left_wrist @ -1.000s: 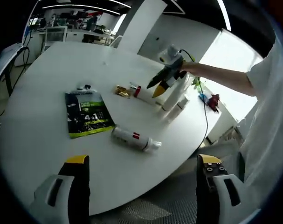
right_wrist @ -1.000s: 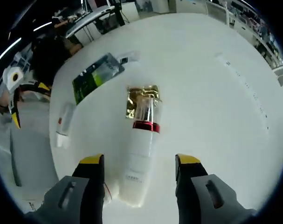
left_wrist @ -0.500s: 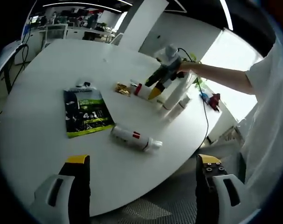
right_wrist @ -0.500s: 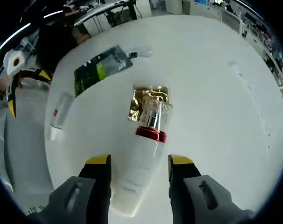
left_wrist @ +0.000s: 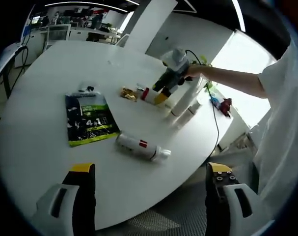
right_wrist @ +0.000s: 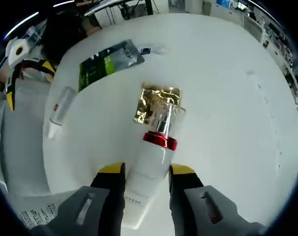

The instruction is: Arrange the skincare products in the storage area until every visible bottle or jar stands upright without overlapping.

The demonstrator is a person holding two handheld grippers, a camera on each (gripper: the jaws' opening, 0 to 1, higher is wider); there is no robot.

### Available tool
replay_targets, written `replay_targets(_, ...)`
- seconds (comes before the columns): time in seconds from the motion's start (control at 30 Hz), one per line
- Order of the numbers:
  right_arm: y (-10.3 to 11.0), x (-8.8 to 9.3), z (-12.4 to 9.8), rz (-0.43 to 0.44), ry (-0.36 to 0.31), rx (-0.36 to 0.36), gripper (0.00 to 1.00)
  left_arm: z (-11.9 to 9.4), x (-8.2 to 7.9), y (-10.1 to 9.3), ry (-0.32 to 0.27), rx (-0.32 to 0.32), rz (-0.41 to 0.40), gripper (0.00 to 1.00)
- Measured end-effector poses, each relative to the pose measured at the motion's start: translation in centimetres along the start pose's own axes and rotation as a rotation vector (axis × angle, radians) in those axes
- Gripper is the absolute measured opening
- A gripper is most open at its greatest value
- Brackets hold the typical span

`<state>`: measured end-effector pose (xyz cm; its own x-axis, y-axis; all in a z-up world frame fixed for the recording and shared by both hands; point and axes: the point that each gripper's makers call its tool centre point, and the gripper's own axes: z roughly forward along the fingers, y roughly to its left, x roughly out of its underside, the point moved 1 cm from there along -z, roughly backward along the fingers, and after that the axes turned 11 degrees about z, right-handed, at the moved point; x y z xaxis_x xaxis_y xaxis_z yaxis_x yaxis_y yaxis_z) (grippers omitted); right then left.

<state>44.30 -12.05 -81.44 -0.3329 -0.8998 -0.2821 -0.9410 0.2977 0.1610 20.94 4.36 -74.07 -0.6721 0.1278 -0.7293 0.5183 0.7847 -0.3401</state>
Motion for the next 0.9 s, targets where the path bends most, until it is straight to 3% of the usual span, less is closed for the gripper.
replay_targets(0.13, -0.67, 0.29, -0.01, -0.066, 0.045, 0.038, 0.33, 0.14, 0.06, 0.02, 0.006, 0.003, 0.004, 0.85)
replay_targets(0.23, -0.91, 0.30, 0.17, -0.066, 0.056, 0.042, 0.32, 0.19, 0.07, 0.08, 0.005, 0.004, 0.003, 0.85)
replay_targets(0.37, -0.96, 0.68, 0.53, -0.011, 0.064, 0.038, 0.33, 0.20, 0.23, 0.14, 0.007, 0.005, 0.001, 0.85)
replay_targets(0.73, -0.56, 0.58, 0.52, 0.003, 0.037, 0.060, 0.32, 0.09, 0.46, 0.26, 0.010, -0.001, -0.008, 0.84)
replay_targets(0.9, -0.52, 0.56, 0.60, 0.008, 0.079, 0.102, 0.31, 0.48, 0.16, -0.09, 0.010, 0.009, 0.002, 0.84)
